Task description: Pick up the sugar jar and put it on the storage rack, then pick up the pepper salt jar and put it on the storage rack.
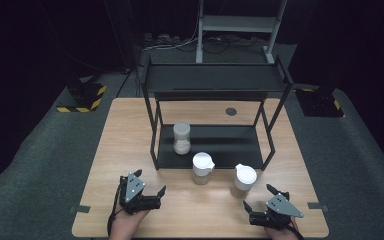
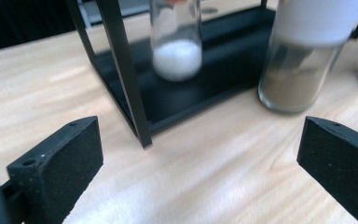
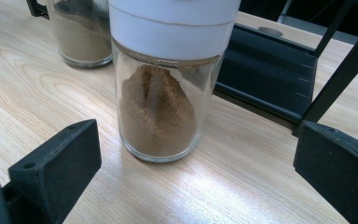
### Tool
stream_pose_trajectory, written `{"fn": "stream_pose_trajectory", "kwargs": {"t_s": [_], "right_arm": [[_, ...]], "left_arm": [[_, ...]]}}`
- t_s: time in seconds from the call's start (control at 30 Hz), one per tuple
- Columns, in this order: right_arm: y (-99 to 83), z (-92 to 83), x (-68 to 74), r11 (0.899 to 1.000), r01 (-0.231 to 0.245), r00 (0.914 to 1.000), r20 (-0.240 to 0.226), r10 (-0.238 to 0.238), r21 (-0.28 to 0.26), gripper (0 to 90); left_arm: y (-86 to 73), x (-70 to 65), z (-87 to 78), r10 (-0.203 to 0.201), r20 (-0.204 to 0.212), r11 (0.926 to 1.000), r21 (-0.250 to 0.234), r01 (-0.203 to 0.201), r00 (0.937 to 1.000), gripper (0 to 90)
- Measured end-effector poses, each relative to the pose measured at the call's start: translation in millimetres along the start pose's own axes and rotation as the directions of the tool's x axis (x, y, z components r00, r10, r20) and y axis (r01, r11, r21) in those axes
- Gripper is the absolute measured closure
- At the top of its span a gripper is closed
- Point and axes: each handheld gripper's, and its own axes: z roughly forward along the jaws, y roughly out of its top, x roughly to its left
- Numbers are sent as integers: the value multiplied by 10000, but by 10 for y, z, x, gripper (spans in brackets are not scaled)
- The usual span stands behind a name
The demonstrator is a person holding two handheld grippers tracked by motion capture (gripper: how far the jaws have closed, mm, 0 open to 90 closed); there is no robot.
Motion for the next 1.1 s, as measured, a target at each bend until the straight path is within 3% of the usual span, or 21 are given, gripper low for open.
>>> {"fn": "stream_pose_trajectory", "kwargs": {"t_s": [0.2,0.4,0.6,0.83,1.1], "right_arm": [[-3,-6,-4,10000,-74,10000,62,75,-65,0],[-7,-15,-16,9997,-211,9998,68,212,-158,0],[-11,-22,-15,9996,-172,9998,28,173,-239,0],[-11,-25,0,9996,-64,9999,142,68,-266,0],[-17,-36,4,9992,-31,9999,144,37,-402,0]], "left_arm": [[-211,-19,76,55,101,9983,580,-61,9999,2],[-248,-89,117,781,-38,9922,973,-774,9969,2],[-247,-162,137,1532,-16,9811,1200,-1519,9882,5],[-246,-149,135,1415,-4,9828,1198,-1404,9899,8],[-247,-185,143,1800,135,9754,1268,-1802,9836,9]]}}
